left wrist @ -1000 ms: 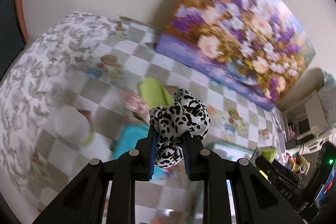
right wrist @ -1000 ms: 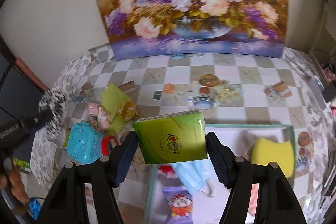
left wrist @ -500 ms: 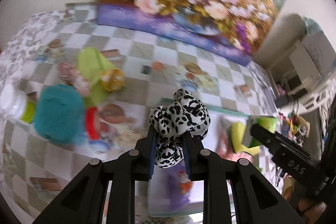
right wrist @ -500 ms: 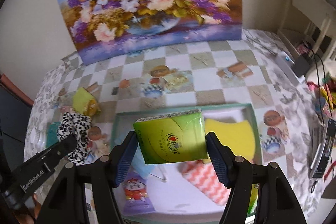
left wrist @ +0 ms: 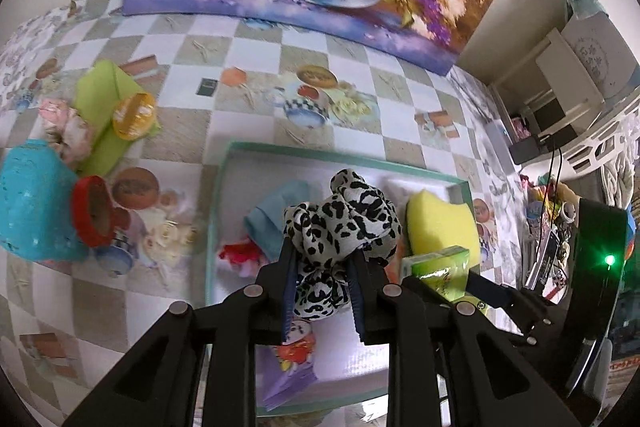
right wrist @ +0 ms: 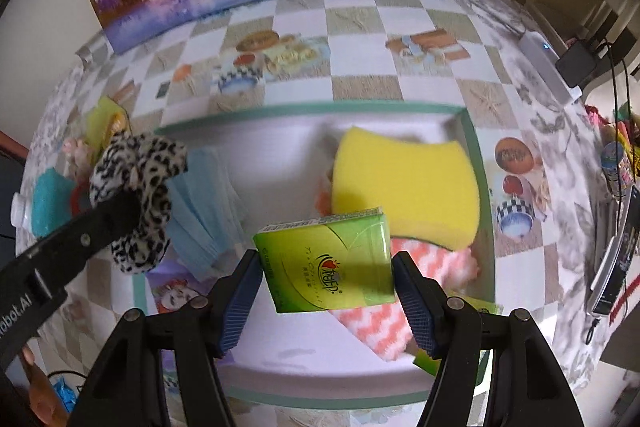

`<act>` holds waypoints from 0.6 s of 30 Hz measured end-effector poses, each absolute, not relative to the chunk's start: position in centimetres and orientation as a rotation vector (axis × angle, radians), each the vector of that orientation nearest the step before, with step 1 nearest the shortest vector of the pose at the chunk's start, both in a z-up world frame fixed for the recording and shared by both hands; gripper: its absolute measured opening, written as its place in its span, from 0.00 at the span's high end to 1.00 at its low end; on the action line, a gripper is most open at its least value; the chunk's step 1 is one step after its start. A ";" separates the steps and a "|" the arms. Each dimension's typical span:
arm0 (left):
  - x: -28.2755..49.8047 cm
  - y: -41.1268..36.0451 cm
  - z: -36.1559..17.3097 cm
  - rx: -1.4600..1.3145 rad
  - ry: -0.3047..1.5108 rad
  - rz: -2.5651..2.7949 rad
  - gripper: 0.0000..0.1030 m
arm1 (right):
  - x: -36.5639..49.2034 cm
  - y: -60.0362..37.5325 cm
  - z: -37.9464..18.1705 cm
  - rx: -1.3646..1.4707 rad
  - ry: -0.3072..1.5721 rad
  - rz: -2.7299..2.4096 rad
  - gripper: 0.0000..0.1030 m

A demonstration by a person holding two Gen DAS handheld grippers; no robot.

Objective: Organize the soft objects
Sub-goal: 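Carry the scrunchie and tissue pack over the white tray with both tools, then open both tools to drop the scrunchie and tissue pack into the tray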

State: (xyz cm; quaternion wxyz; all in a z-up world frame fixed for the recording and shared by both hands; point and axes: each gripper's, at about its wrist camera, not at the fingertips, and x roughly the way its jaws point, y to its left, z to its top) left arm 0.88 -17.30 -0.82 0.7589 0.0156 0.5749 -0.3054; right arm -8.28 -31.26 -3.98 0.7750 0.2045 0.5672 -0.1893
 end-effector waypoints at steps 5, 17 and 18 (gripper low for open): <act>0.5 -18.4 -1.7 0.033 1.284 -0.674 0.76 | -8.9 -31.3 -4.7 0.431 1.264 -0.409 0.32; -0.4 -20.5 -3.3 0.067 1.341 -0.674 0.67 | -10.6 -31.5 -6.2 0.434 1.317 -0.395 0.32; -0.5 -20.5 -3.3 0.067 1.345 -0.672 0.62 | -10.7 -31.5 -6.0 0.431 1.313 -0.395 0.32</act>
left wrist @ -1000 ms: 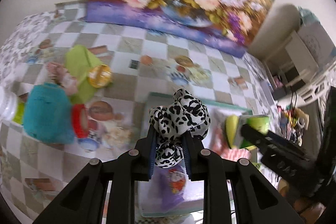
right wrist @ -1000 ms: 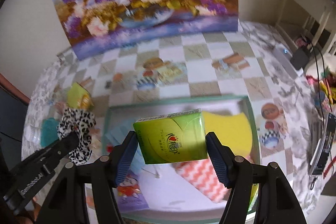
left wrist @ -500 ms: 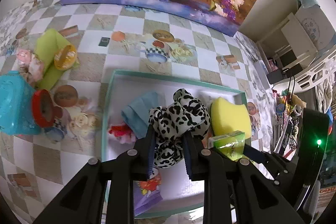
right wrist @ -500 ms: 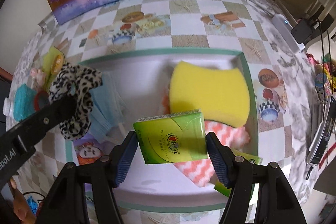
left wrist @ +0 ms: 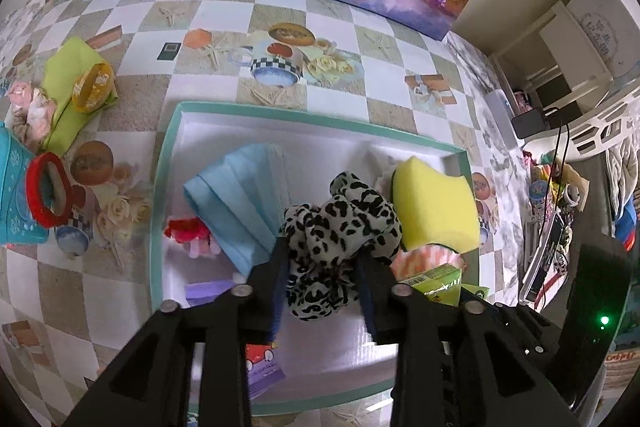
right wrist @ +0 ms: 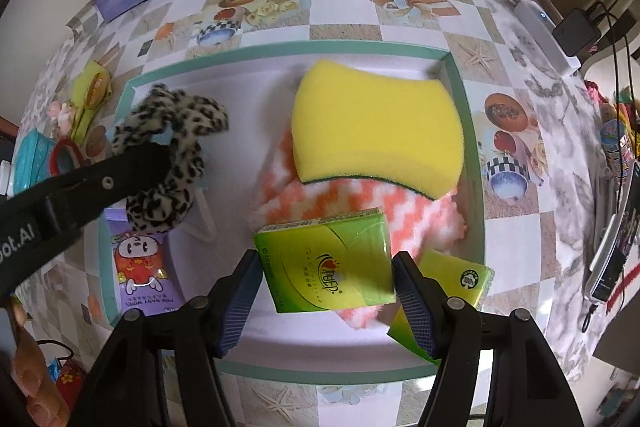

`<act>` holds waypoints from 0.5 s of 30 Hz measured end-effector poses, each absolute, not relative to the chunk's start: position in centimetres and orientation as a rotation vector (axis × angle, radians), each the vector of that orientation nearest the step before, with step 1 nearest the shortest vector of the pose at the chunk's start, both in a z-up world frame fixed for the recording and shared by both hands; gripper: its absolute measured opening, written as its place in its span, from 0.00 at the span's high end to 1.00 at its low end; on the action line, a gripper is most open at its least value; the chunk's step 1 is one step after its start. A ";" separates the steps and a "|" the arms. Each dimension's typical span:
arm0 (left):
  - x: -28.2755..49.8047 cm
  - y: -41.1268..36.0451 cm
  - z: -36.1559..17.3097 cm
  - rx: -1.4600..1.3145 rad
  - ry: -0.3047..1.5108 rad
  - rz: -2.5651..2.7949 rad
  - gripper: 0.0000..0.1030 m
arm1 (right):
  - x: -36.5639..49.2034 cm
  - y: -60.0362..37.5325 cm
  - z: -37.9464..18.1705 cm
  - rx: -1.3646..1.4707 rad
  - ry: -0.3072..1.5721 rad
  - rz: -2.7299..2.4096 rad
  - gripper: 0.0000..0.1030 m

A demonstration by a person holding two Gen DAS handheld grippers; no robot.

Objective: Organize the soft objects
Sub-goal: 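Open both tools to drop the scrunchie and tissue pack into the tray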

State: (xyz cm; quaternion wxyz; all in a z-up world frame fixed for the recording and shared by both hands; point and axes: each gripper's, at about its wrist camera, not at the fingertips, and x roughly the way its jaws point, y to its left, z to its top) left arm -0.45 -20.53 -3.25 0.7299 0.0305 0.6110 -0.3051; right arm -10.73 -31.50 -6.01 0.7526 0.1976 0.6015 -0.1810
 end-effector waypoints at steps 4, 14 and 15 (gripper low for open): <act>-0.5 -20.2 -2.5 0.058 1.339 -0.676 0.52 | -11.0 -31.8 -5.1 0.426 1.285 -0.408 0.31; 0.8 -17.6 -0.2 0.041 1.276 -0.601 0.40 | -11.1 -31.7 -4.0 0.406 1.254 -0.421 0.24; 0.9 -17.3 -0.2 0.047 1.268 -0.590 0.39 | -11.1 -31.7 -4.0 0.405 1.252 -0.424 0.20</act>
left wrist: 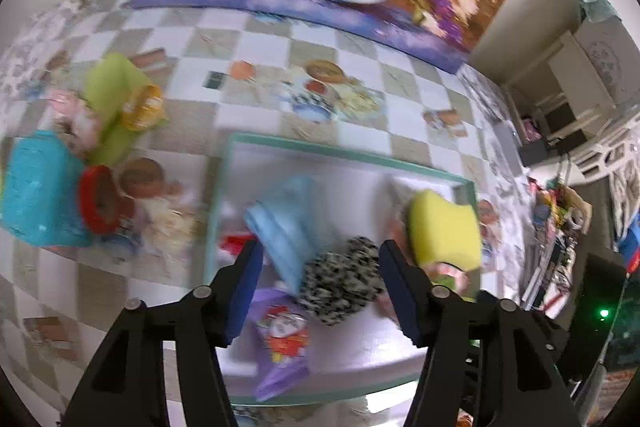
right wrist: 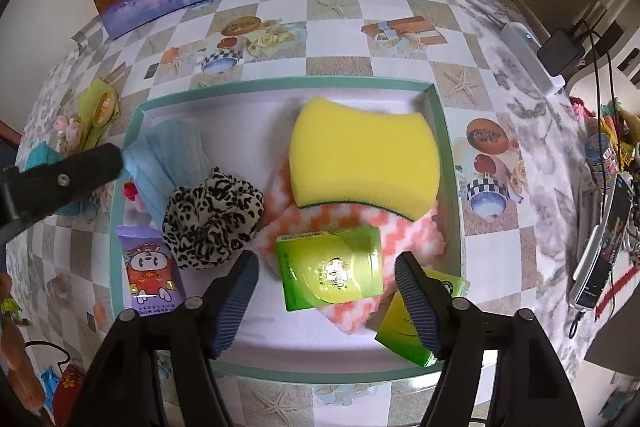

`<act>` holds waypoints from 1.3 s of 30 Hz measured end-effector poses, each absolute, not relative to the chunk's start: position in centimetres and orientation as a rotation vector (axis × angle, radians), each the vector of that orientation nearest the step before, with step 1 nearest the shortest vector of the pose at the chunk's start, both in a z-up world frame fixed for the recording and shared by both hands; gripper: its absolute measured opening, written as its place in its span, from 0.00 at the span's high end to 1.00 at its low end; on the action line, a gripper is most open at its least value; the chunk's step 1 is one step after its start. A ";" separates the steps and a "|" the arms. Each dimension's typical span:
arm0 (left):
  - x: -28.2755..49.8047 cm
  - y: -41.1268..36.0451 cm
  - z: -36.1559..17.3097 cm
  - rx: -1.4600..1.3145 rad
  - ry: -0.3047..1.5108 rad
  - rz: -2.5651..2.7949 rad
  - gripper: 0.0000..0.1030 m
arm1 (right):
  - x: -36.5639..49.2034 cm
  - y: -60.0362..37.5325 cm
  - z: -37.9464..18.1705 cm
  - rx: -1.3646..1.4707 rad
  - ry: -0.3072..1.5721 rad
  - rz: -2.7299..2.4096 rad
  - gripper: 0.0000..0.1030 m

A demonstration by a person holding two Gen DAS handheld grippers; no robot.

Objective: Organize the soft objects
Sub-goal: 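Open both tools to drop the scrunchie and tissue pack into the tray, then move the left tool toward the pink cloth while the right tool approaches the gold round packet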

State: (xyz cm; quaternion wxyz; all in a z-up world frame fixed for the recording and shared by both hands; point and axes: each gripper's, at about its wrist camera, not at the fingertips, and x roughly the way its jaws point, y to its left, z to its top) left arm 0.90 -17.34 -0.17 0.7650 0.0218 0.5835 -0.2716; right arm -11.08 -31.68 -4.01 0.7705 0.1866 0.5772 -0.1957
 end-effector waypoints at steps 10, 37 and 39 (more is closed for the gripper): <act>2.5 -14.8 -0.4 0.139 1.187 -0.424 0.18 | -10.8 -31.6 -2.8 0.381 1.179 -0.463 0.00; 4.9 -8.9 1.5 0.184 1.107 -0.277 0.16 | -6.7 -27.6 -0.7 0.382 1.085 -0.423 0.00; 5.2 -8.1 1.6 0.168 1.107 -0.265 0.16 | -6.1 -26.9 -0.8 0.370 1.086 -0.417 0.00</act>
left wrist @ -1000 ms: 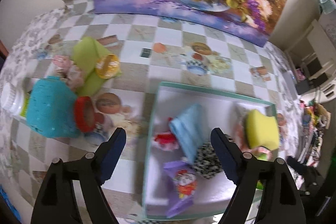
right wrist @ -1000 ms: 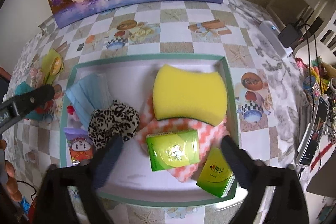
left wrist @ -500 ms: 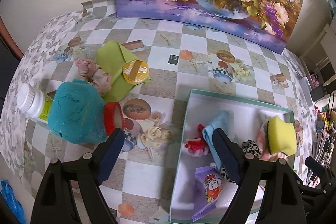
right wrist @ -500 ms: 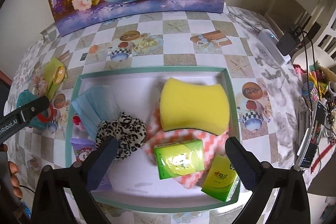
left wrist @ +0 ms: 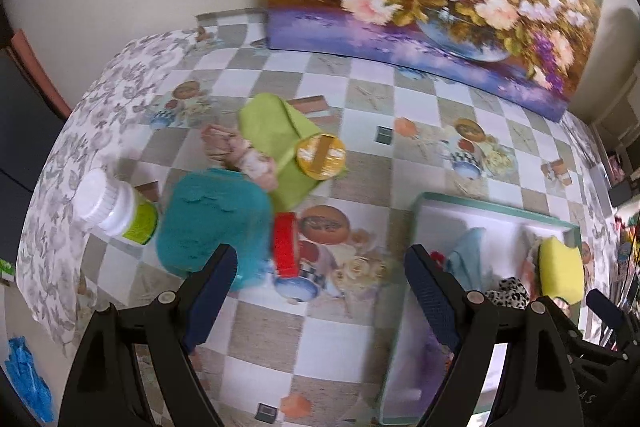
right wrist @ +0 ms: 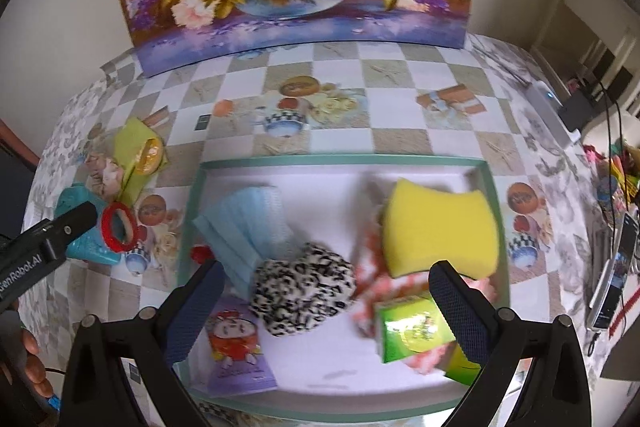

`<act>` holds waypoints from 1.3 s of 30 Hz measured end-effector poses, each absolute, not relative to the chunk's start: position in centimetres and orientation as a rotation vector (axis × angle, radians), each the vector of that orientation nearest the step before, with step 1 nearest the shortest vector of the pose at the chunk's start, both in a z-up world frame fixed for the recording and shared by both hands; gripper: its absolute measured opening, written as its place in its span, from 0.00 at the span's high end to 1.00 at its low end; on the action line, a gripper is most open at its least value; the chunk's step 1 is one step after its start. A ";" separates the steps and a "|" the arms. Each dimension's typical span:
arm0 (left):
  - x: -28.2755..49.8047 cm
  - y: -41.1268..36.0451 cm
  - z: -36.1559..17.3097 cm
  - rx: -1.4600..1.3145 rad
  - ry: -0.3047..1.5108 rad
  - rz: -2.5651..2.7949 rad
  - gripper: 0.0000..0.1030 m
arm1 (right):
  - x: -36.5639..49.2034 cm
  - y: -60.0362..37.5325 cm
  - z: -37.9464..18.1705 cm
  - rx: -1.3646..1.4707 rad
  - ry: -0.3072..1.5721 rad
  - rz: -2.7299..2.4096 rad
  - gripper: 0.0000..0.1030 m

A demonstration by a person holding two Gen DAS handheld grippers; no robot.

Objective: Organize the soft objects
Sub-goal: 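Move the left tool toward the pink cloth while the right tool approaches the gold round packet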

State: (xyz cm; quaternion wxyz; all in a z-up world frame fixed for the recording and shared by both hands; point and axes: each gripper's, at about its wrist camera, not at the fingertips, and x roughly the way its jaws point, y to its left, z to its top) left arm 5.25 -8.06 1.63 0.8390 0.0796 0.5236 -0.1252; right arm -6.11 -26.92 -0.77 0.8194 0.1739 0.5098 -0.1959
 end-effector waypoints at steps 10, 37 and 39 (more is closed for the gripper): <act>6.7 -4.6 2.2 0.124 1.102 -0.218 0.16 | -3.5 -24.2 -0.9 0.374 1.073 -0.385 0.00; 16.7 1.9 2.4 -0.003 1.180 -0.240 0.16 | 6.1 -19.4 -1.3 0.296 1.060 -0.244 0.00; 17.8 1.9 2.2 -0.003 1.201 -0.253 0.16 | 7.2 -19.3 -1.7 0.301 1.064 -0.228 0.00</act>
